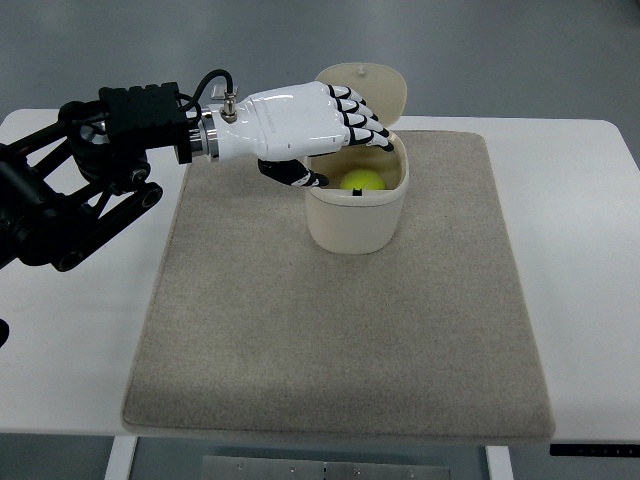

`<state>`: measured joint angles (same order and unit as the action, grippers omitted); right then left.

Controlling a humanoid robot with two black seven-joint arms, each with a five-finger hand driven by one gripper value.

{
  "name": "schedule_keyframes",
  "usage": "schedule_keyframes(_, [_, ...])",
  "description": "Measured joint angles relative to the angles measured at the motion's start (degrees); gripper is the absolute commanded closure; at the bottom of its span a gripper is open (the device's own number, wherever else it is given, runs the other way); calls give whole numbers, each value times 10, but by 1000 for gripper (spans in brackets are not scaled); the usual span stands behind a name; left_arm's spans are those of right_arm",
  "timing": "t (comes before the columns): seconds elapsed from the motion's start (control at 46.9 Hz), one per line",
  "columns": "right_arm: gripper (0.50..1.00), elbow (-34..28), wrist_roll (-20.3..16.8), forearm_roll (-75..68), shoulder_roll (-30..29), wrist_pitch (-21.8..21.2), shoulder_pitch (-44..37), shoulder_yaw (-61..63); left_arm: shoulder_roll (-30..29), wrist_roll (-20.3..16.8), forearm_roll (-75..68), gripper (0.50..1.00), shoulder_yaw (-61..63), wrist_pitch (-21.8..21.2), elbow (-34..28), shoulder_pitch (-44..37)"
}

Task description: Put tennis ball into box with left hand

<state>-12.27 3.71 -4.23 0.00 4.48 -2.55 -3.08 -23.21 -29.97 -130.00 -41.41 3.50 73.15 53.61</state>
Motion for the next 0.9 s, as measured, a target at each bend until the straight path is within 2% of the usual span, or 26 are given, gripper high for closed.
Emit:
schedule_keyframes(0.256, [587,0,0,0,0,0,0,0,-31,-1,7,574,-2,-1,28,-21])
schedule_keyframes(0.384, [587,0,0,0,0,0,0,0,-74,0,82,510,0,-1,50,-42])
schedule_keyframes(0.704, [587,0,0,0,0,0,0,0,-155,-1,393,508,1,-2,42,-119])
schedule_keyframes(0.896, [587,0,0,0,0,0,0,0,-139,-2,693,508,2,-1,-42,-157])
